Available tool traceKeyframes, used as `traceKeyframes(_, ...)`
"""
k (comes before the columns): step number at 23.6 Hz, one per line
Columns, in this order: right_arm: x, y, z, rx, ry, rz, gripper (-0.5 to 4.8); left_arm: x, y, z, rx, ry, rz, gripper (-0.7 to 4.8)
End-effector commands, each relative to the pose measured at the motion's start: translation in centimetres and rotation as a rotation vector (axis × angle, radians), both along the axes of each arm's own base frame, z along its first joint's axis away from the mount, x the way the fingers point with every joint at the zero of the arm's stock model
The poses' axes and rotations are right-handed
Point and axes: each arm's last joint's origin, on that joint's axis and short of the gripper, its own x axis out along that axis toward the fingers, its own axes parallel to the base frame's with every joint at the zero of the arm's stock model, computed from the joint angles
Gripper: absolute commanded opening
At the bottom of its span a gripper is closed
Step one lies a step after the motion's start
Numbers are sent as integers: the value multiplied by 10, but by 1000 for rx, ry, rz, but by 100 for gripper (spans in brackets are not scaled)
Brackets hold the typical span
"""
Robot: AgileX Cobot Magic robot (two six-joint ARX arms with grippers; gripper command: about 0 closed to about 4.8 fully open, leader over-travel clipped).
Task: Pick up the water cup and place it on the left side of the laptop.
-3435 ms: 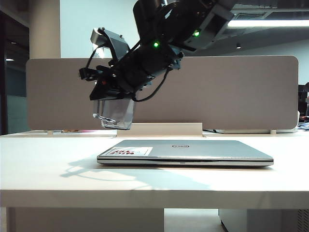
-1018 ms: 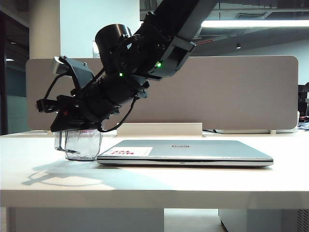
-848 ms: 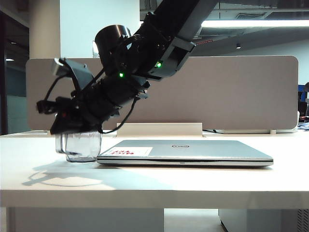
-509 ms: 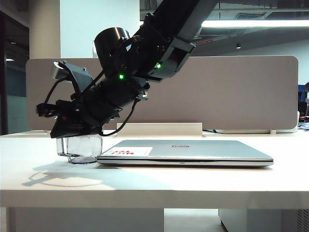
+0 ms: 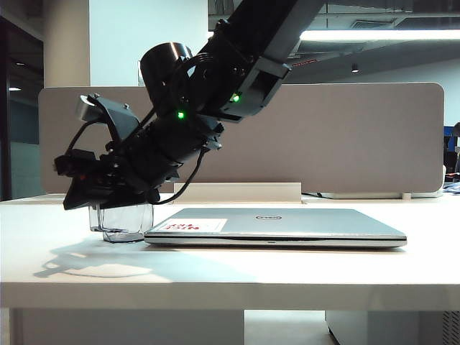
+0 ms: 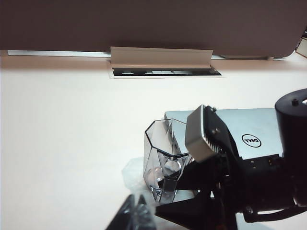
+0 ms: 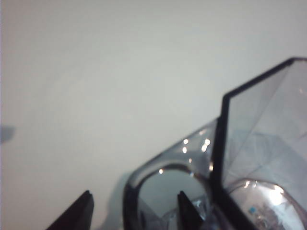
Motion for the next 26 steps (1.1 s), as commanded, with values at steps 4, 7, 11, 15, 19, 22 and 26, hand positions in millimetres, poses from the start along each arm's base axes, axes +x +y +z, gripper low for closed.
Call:
traceKeyframes(4,-3,0,1,-21,25,11,235,0,0,3,4,-17,-2,-6)
traceKeyframes(7,-5,1,3,-24,27,13,234,0,0,3,4,-15,-1,-6)
traceKeyframes(11,-7,0,11,-26,19,10,234,0,0,3,4,-14,-2,-6)
traceKeyframes(15,-7,-2,15,-32,17,-1,234,0,0,3,4,-10,-2,-6)
traceKeyframes(19,-7,-4,11,-80,35,-34,234,-1,0,1,4,3,-2,-6)
traceKeyframes(22,-8,-8,6,-129,68,-49,234,-1,0,1,4,10,-2,-6)
traceKeyframes(26,-8,-10,4,-147,85,-52,234,-1,0,1,4,11,-2,-6)
